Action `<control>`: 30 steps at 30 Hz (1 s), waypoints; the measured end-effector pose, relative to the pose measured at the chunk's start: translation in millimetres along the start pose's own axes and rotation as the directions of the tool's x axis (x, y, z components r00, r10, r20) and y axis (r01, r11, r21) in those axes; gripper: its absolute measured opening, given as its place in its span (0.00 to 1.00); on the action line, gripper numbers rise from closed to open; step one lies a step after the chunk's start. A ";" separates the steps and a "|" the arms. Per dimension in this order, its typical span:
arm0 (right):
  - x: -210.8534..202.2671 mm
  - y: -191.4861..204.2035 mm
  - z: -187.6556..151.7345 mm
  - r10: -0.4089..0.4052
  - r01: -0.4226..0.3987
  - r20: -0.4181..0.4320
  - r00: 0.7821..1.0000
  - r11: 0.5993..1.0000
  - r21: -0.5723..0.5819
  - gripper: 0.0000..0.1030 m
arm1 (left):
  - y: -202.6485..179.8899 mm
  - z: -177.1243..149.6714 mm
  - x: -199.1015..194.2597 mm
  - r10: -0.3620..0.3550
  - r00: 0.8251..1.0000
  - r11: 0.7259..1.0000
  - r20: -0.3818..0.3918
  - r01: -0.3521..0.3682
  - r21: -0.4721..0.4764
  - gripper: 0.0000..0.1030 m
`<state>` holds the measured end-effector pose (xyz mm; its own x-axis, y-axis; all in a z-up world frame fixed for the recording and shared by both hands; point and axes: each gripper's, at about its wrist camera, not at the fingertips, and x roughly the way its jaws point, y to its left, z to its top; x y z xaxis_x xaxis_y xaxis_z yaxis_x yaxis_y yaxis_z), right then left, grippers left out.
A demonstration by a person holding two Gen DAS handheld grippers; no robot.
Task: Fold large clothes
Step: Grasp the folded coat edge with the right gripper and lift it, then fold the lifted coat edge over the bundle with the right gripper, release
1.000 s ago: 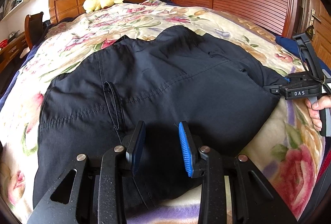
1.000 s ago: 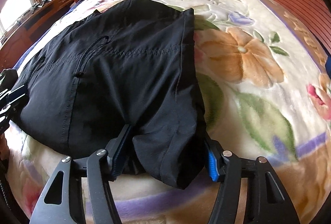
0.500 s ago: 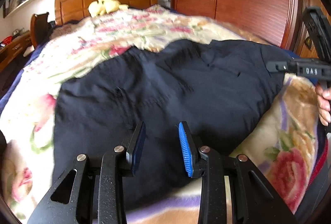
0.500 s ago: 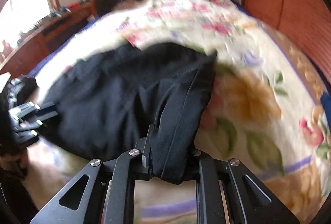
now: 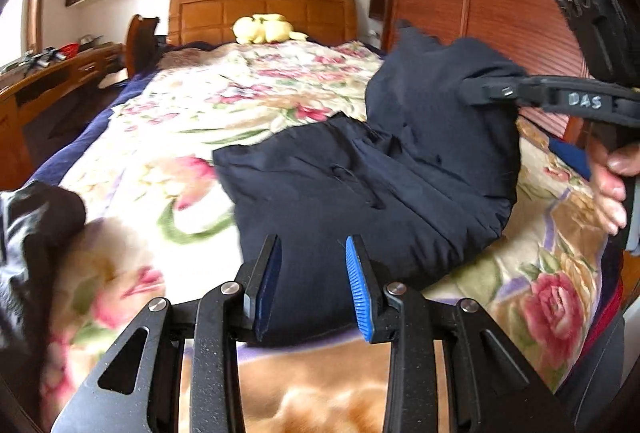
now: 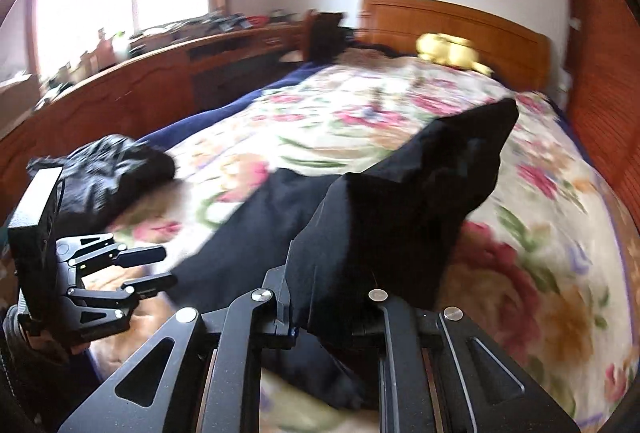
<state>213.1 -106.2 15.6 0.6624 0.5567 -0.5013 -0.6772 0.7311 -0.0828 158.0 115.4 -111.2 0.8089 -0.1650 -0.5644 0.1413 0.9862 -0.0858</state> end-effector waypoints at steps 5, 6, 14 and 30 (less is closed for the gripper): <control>41.7 39.6 21.9 0.088 -0.091 -0.057 0.994 0.994 -0.055 0.15 | 25.4 -4.9 -12.0 0.051 0.999 0.997 0.015 -0.050 -0.055 0.33; 53.4 41.7 23.9 0.110 -0.113 -0.085 0.990 0.993 -0.035 0.17 | 30.6 -5.2 -12.8 0.055 0.998 0.996 0.013 -0.054 -0.065 0.33; 77.8 27.0 39.7 0.203 -0.197 -0.139 0.969 0.979 0.056 0.44 | 60.7 -16.0 -26.8 0.067 0.997 0.988 0.027 -0.062 -0.143 0.33; 87.6 -63.4 -24.9 -0.043 0.053 -0.203 0.978 0.998 0.042 0.31 | 63.9 -14.1 -19.8 0.055 0.998 0.988 0.023 -0.051 -0.146 0.33</control>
<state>306.1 -113.5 -44.5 0.6123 0.4333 -0.6614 -0.6274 0.7753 -0.0730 143.0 181.9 -117.0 0.8284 -0.1106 -0.5492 0.0149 0.9843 -0.1758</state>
